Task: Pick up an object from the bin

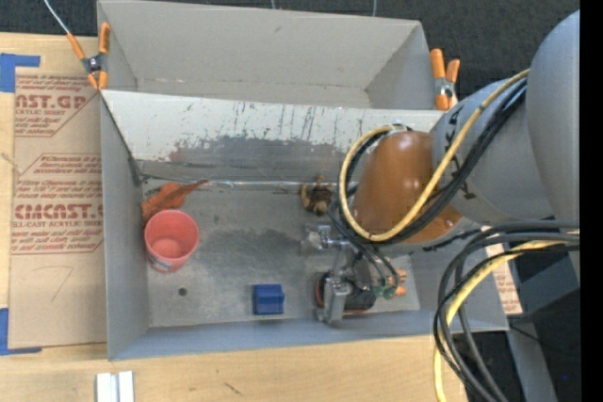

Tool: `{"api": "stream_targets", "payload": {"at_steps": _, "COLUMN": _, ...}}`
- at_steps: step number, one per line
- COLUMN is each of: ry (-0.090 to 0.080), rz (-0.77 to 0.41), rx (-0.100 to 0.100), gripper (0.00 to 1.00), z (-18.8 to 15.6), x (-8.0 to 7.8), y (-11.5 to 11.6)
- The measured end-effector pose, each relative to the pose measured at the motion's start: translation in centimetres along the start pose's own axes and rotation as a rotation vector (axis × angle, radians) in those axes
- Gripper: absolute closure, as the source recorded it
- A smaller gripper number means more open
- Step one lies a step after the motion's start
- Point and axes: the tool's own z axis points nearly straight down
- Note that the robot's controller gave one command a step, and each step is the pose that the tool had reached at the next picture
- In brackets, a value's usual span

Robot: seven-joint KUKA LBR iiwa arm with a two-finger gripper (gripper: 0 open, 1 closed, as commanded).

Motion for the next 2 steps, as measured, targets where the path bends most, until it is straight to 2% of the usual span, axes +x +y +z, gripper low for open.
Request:
{"api": "stream_targets", "payload": {"at_steps": 1, "ry": -0.001, "rz": 0.019, "rx": 0.002, "gripper": 0.00, "z": -0.04, "x": 0.03, "y": -5.52}}
{"api": "stream_targets", "payload": {"at_steps": 2, "ry": 0.000, "rz": 0.015, "rx": -0.001, "gripper": 1.00, "z": -0.04, "x": 0.03, "y": -5.17}}
